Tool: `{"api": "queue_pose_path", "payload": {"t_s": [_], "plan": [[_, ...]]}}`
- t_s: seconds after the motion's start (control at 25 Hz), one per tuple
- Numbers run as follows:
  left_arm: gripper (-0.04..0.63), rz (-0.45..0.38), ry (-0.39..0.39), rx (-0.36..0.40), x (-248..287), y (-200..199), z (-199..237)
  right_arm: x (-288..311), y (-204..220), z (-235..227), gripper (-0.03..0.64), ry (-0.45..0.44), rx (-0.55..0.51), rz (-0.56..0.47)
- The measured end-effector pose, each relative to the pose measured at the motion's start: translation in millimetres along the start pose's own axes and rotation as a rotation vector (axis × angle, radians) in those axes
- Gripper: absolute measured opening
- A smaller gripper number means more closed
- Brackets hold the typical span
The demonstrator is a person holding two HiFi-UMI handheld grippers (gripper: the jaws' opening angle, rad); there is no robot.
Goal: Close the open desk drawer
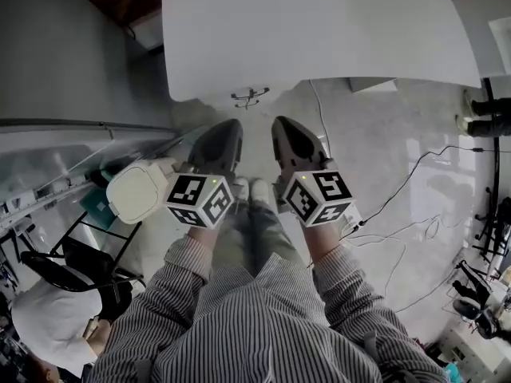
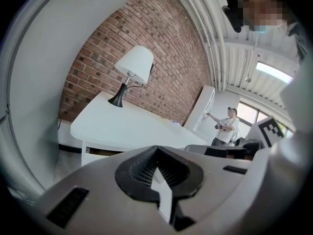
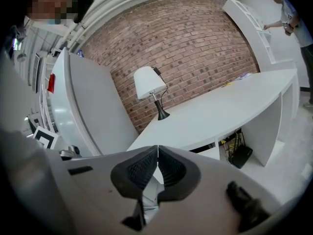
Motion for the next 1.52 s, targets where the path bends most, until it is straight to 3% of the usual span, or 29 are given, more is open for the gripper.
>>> {"api": "queue_pose_path", "payload": {"t_s": [0.2,0.44,0.84,1.36,1.52], "plan": [[0.011,-0.027,0.006,-0.004,-27,-30,-18,-33,-20,23,0.017,-0.012,-0.059,0.030],[0.011,-0.042,0.028,-0.008,-51,-46,-49,-65,-52,44,0.017,-0.058,-0.059,-0.020],[0.011,0.022,0.048,0.066,-75,-69,-77,-94,-93,67,0.017,-0.074,-0.113,-0.053],[0.011,-0.004,0.161,0.138,-81,-92,-125,-116,-114,90,0.017,-0.158,-0.183,-0.063],[0.011,-0.001,0.183,0.170,-84,-97,-131,-121,-118,90,0.016,-0.147,-0.168,-0.085]]}}
Point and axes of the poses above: the fingertips, and each gripper's own axes: x forward along the fingers, z to its left, y out of its underside, the point moved 2 cm from there along -x, backward along the fingers, and after that the axes turned 15 degrees about -z, right-handed, at the moved point
